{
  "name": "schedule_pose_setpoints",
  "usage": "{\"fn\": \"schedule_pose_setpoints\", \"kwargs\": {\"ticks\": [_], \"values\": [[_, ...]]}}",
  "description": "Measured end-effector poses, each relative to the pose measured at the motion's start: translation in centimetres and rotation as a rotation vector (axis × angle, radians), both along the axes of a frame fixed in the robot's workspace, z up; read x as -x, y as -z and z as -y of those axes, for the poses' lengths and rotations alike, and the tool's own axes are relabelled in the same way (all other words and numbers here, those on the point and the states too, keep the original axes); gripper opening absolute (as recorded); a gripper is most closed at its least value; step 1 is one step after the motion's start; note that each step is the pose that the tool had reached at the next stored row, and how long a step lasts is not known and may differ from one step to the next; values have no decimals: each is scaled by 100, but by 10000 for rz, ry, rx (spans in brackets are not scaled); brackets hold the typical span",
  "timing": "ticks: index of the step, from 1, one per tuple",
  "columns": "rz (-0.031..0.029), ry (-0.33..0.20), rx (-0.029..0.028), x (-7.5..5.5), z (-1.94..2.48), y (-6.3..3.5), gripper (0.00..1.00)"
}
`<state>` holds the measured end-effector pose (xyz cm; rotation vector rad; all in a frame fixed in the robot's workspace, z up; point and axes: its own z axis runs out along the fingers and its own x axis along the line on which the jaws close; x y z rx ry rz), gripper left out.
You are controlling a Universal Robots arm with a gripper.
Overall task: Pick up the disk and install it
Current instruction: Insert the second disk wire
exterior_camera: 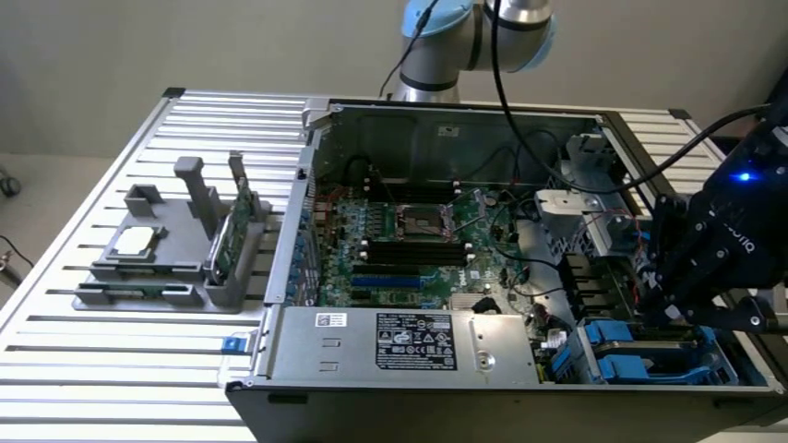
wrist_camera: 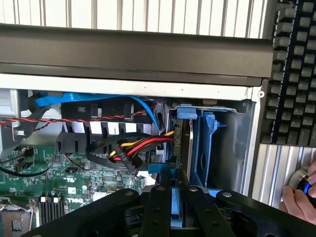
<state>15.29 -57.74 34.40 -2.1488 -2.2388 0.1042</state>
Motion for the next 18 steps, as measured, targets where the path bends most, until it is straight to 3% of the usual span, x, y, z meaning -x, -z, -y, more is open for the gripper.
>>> {"fn": "schedule_pose_setpoints", "kwargs": {"ticks": [3, 7, 10, 13, 18], "values": [[64, -25, -89, 5, 23, 5, 16], [247, -36, -173, 33, 38, 15, 16], [327, -39, -220, 58, 41, 34, 16], [367, -40, -249, 65, 46, 43, 16], [375, -39, -282, 66, 53, 45, 16]]}}
